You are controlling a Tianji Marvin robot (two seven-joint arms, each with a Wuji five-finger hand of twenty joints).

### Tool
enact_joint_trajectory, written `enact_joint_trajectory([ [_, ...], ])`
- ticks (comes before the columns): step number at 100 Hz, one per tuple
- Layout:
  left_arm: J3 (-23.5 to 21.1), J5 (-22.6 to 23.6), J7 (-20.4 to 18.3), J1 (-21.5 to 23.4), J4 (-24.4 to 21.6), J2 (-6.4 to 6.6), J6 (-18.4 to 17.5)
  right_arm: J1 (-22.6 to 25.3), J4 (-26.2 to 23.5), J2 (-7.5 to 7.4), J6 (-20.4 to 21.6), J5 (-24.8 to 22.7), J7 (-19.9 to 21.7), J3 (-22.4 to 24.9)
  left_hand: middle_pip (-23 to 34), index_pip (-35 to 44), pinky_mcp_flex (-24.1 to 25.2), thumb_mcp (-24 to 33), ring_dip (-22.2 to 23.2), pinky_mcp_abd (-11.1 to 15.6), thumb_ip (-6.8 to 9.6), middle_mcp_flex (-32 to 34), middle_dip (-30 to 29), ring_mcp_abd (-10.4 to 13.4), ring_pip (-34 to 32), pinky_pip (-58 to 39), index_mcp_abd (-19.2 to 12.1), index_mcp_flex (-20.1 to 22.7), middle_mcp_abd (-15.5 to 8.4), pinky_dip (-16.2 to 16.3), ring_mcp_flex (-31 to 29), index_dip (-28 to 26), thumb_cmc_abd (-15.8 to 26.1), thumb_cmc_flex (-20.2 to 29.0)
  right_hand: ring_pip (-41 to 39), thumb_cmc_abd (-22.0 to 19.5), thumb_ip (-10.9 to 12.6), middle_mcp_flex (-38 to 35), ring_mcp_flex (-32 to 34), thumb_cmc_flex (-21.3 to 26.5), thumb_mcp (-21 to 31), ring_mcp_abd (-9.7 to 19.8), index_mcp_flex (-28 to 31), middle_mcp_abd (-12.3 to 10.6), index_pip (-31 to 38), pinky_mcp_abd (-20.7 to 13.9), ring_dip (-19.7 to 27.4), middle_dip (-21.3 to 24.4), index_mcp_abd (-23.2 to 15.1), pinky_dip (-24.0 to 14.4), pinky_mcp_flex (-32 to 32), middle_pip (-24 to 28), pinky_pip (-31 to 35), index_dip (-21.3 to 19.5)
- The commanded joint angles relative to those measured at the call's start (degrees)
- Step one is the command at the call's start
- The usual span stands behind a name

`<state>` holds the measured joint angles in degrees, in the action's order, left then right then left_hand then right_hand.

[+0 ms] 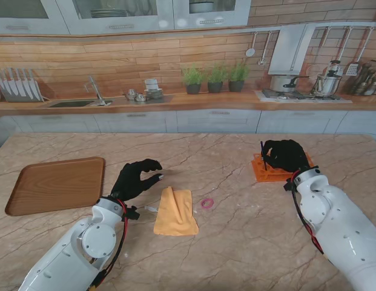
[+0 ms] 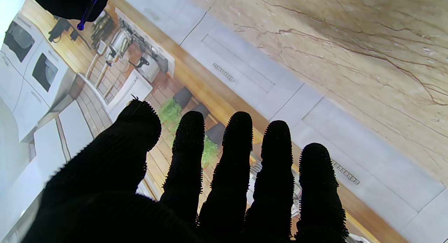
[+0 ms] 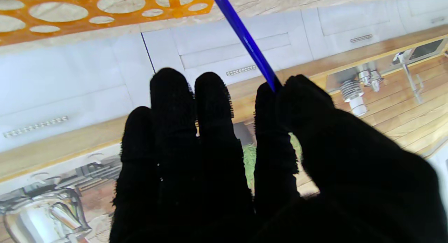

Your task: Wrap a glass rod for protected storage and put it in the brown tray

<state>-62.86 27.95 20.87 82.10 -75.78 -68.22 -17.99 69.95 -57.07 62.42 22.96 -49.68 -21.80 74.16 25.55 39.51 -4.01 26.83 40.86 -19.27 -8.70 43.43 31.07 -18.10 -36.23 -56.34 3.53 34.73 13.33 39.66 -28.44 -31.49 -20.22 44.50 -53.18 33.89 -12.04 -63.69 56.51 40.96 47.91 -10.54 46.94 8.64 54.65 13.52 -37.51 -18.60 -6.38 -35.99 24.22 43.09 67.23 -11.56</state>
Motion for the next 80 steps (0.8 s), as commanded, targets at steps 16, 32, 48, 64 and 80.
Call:
enact_joint_trajectory([
  [16,-0.40,-0.07,-0.09,0.80,-0.64,-0.27,-0.73,1.49,-4.40,-0.31,2.74,-0.62,1.79,1.36,-0.18,-1.07,0.79,-1.19,-0.29,-0.54,1.99,-0.37,0.39,-0.77,-0.89,-1.38,0.45,1.04,0.73,-0.49,0.34,0.80,1.79,0.86,-0.25,-3.85,-0.87,0.18,-0.73,1.91,0.53,0.28,1.51,-0.15,3.25,0.94,0.39,-0.55,-2.20,0.90,-0.25,0.74,0.39,-1.00],
  [32,-0.59,-0.11,-0.10,1.03,-0.83,-0.26,-1.10,2.95,-8.66,-0.55,4.16,-0.37,5.87,2.25,-0.18,-1.12,0.78,-1.29,-0.30,-0.62,2.01,-0.33,0.39,-0.80,-0.86,-1.36,0.42,1.05,0.68,-0.50,0.39,0.78,1.86,0.92,-0.11,-3.94,-0.88,0.19,-0.82,1.99,0.43,0.16,1.50,0.00,3.18,1.03,0.48,-0.54,-1.98,0.95,-0.30,0.65,0.41,-0.88],
  [48,-0.82,-0.31,-0.48,1.31,-1.16,-0.18,-1.56,4.08,-12.84,-0.77,5.14,1.19,11.08,2.37,-0.24,-1.17,0.78,-1.40,-0.30,-0.62,2.03,-0.40,0.37,-0.76,-0.85,-1.37,0.54,1.05,0.88,-0.48,0.44,0.79,1.95,0.96,-0.08,-4.05,-0.83,0.08,-0.82,2.37,0.24,-0.11,1.68,0.38,3.12,1.12,0.50,-0.61,-1.39,0.99,-0.25,0.61,0.46,-0.89],
  [64,-1.00,-0.39,-0.47,1.48,-1.31,-0.18,-2.06,4.75,-16.51,-1.03,4.94,2.62,15.82,1.05,-0.27,-1.20,0.79,-1.49,-0.29,-0.58,2.05,-0.34,0.36,-0.89,-0.89,-1.35,0.50,1.05,0.93,-0.49,0.36,0.78,1.93,1.08,-0.48,-4.35,-0.72,-0.37,-0.34,2.62,0.24,-0.68,2.08,1.12,3.04,1.22,0.36,-1.00,-0.01,0.93,0.11,1.11,0.77,-0.94],
  [80,-1.24,-0.14,-0.28,1.72,-1.47,-0.15,-2.49,4.69,-19.17,-1.11,2.93,4.78,19.86,-1.72,-0.34,-1.24,0.81,-1.56,-0.32,-0.61,2.07,-0.49,0.34,-0.77,-0.81,-1.29,0.51,1.02,0.87,-0.52,0.45,0.77,1.95,1.13,-0.88,-4.33,-0.65,-0.55,-0.03,2.86,0.32,-1.20,2.35,1.71,2.93,1.30,0.23,-1.41,0.91,0.79,0.62,1.58,1.37,-1.15],
])
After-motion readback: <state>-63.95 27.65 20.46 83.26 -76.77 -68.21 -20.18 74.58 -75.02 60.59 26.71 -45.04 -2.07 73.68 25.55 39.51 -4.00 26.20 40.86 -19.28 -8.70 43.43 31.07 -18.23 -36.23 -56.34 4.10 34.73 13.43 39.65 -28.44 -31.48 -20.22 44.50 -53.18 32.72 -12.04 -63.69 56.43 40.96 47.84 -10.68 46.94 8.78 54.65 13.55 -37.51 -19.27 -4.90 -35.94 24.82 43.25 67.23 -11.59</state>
